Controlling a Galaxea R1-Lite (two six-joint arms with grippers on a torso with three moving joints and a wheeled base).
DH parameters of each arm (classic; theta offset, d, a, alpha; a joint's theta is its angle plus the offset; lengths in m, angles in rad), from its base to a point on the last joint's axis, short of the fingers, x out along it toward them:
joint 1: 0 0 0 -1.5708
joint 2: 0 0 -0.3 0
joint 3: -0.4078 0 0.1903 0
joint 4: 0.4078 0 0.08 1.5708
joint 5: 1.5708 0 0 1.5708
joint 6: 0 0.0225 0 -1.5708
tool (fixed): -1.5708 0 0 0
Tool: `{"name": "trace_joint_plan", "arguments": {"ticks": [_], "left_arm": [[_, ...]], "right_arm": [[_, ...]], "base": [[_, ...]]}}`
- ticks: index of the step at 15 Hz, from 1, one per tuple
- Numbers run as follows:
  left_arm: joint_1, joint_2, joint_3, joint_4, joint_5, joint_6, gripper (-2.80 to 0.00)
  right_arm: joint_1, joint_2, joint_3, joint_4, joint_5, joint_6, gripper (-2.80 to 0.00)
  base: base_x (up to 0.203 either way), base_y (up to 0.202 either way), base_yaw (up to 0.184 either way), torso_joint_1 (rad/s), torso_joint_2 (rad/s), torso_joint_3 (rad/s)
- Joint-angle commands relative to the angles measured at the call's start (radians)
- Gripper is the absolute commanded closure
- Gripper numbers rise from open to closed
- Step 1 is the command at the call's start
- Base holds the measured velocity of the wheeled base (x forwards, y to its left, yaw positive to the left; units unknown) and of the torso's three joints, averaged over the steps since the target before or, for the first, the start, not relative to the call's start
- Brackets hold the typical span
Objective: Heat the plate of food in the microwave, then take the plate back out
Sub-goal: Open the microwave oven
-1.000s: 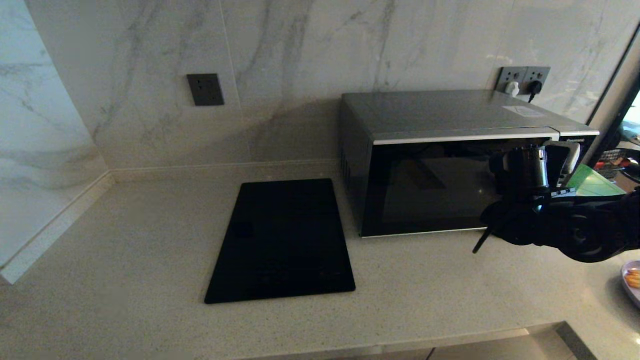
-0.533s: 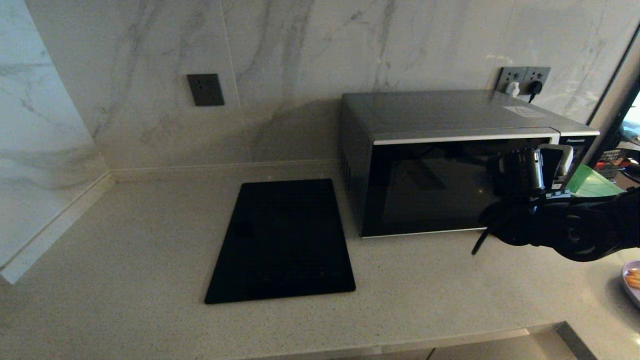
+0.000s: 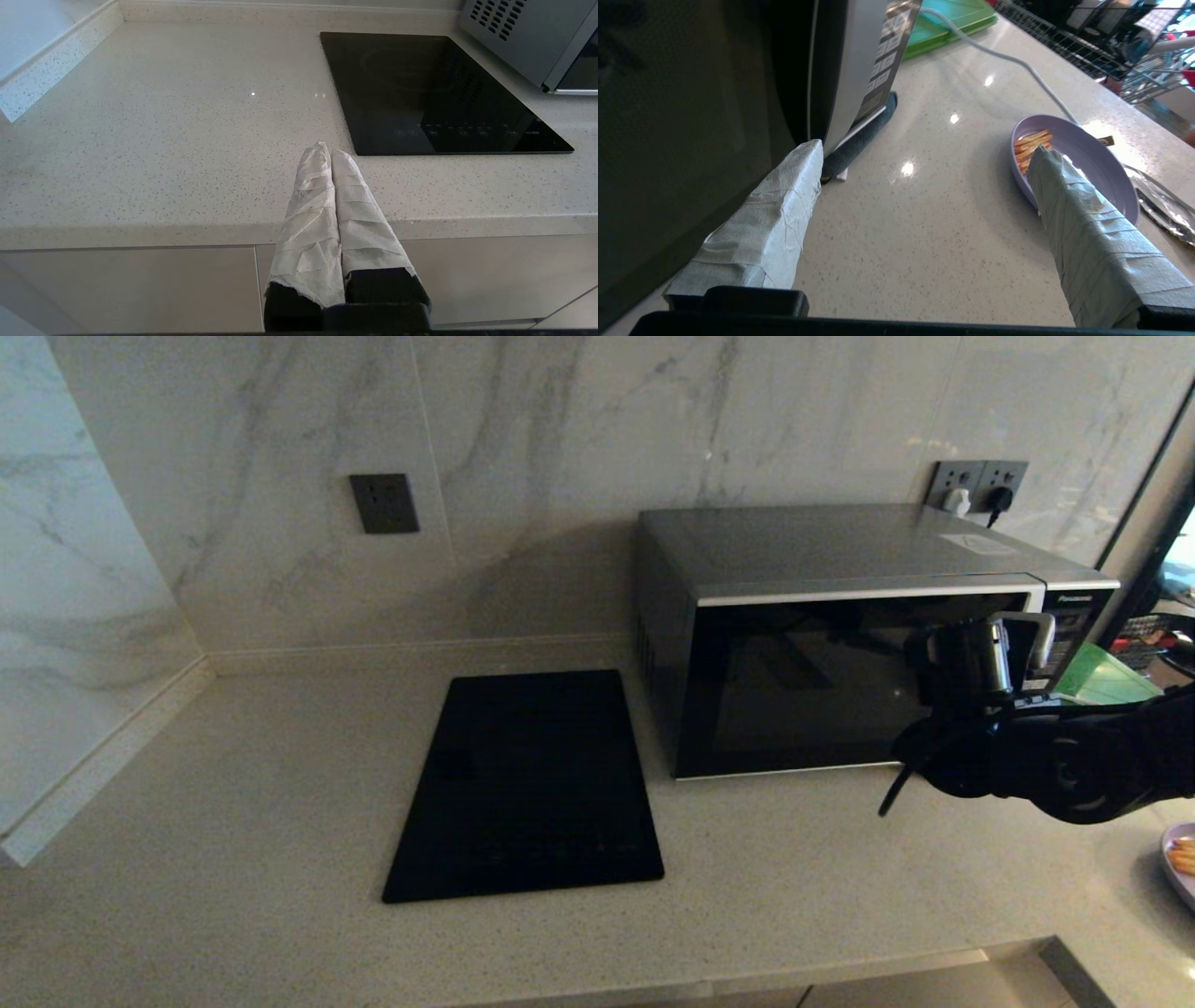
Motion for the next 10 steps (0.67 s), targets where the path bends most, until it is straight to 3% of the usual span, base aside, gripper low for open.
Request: {"name": "trace_joint_plan", "arguments": {"ticks": [1,10], "left_arm": [[0.0,0.001,0.0,0.001,0.0,-0.001,0.0],[0.0,0.001,0.0,0.0,0.0,-0.001,0.0]], "right_arm": [[-0.032,0.003,-0.004,-0.002,0.0,0.003,-2.8],[-0.11,0.097,-0.057,-0.006,0.097,0.076,-2.8]], "base": [[0.0,0.0,0.0,0.0,0.0,0.0],[0.0,0.0,0.0,0.0,0.0,0.0]]}}
